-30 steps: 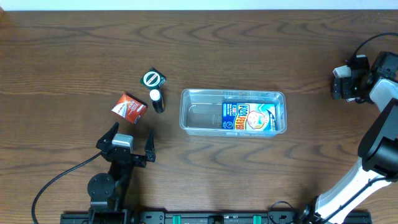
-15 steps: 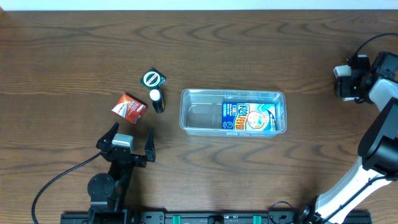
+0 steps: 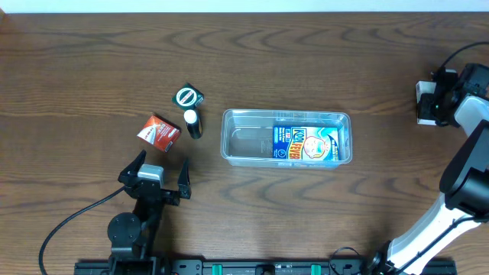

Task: Pack container
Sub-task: 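Move the right gripper to the white-green box and grasp it, then carry the white-green box to the container and lower it inside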

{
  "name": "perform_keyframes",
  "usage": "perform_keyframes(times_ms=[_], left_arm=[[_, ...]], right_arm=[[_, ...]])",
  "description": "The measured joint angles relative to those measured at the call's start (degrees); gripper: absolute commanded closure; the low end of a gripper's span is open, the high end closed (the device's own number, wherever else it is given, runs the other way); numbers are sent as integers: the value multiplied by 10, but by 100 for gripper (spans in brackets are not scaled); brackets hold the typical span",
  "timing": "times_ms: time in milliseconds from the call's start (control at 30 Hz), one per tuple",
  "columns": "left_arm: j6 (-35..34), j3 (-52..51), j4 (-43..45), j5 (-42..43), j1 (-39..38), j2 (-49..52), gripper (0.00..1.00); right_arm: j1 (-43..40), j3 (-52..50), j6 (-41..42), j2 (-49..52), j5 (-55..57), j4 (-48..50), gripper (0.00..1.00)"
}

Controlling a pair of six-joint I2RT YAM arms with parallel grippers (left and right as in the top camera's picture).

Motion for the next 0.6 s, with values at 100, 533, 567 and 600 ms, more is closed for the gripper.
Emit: perform_keyframes(times_ms=[100, 533, 567, 600], left_arm=[[0, 0, 0, 0, 0, 0, 2], [0, 0, 0, 0, 0, 0, 2], [0, 0, 0, 0, 0, 0, 2], [0, 0, 0, 0, 0, 0, 2]], right_arm=[[0, -1, 13, -13, -12, -27, 62], [96, -3, 18, -252, -81, -110, 55], [113, -2, 13, -271, -87, -122, 53], [131, -2, 5, -291, -94, -137, 53]])
